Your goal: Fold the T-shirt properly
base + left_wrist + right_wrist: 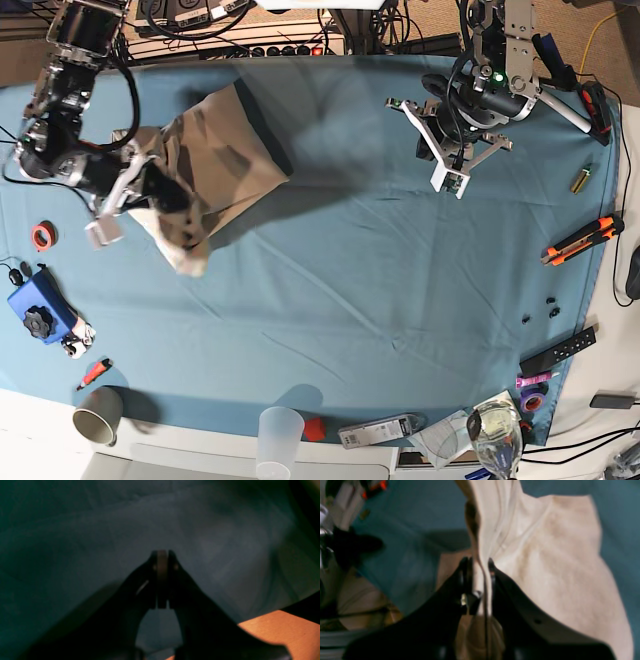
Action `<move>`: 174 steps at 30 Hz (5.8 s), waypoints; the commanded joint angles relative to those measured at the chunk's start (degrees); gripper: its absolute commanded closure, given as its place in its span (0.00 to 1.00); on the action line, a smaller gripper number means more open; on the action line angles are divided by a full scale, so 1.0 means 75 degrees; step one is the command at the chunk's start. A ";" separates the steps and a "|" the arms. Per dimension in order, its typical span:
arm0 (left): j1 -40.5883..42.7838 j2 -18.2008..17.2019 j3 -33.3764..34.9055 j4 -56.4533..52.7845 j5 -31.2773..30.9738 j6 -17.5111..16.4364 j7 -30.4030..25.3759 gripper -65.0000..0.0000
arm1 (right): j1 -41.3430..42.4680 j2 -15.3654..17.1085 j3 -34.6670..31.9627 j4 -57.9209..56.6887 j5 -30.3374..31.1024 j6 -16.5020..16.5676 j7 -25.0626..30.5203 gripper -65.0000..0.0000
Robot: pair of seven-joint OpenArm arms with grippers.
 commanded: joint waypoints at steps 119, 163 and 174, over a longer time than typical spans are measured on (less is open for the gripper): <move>0.1399 -0.0527 -0.3159 0.0938 -0.0647 0.0006 0.0160 1.00 | -0.1600 0.1355 0.1897 0.1087 -0.1390 -0.0169 0.0155 1.00; 0.3958 -0.0446 -0.3156 -0.3599 -0.0734 -0.0921 -0.1268 1.00 | -0.5942 -0.0901 0.1886 -0.0259 -0.3902 0.0010 0.0985 1.00; 0.1696 -0.0446 -0.3156 -0.7600 0.0493 -0.1037 -0.3322 1.00 | -0.3646 -0.0790 0.1687 -0.5219 -0.4634 0.0010 0.2124 1.00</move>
